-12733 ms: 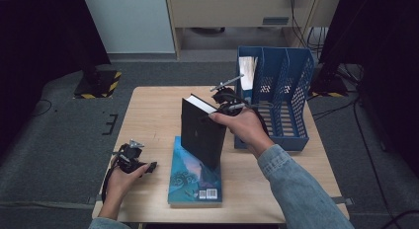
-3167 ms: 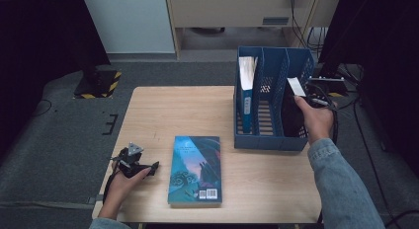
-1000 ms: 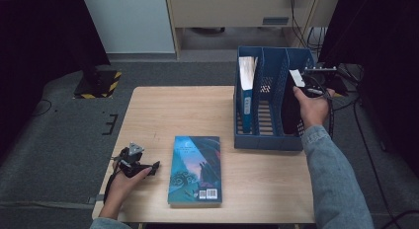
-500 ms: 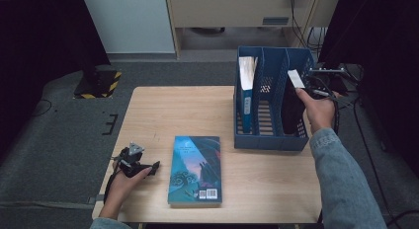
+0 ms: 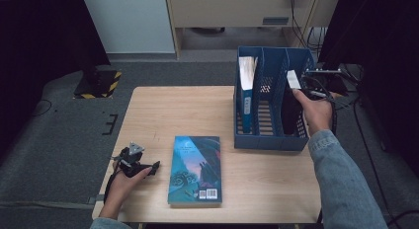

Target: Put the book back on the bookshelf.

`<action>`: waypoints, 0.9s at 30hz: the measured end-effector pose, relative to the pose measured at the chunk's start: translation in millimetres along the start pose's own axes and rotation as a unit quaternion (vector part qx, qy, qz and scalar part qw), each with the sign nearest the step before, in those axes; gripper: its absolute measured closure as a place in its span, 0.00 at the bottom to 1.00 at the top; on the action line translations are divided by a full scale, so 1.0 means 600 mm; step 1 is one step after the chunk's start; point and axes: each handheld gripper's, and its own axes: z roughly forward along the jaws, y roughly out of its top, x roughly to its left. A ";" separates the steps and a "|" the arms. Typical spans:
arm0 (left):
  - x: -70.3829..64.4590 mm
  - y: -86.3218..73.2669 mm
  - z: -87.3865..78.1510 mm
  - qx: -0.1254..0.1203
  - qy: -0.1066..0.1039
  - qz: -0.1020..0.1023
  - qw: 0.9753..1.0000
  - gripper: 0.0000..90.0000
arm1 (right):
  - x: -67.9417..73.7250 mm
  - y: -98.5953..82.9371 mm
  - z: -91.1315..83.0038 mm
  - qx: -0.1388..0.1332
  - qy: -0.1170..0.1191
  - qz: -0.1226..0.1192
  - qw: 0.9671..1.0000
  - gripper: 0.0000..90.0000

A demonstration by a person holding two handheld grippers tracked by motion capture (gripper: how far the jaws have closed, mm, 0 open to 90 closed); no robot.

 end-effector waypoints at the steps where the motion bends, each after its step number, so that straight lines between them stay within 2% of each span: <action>1: 0.000 0.000 0.000 0.000 0.000 0.000 1.000 0.00 | 0.002 -0.001 0.000 0.000 0.002 0.000 1.000 0.43; 7: 0.000 0.000 0.000 0.000 0.000 0.000 1.000 0.00 | 0.012 -0.003 -0.001 0.002 0.005 -0.005 1.000 0.40; 14: 0.000 0.000 0.000 0.000 0.000 0.000 1.000 0.00 | 0.007 -0.003 -0.004 0.002 0.014 -0.001 1.000 0.39; 27: -0.001 0.000 0.000 -0.001 0.000 0.000 1.000 0.00 | 0.005 -0.006 -0.004 0.010 0.031 -0.003 0.999 0.28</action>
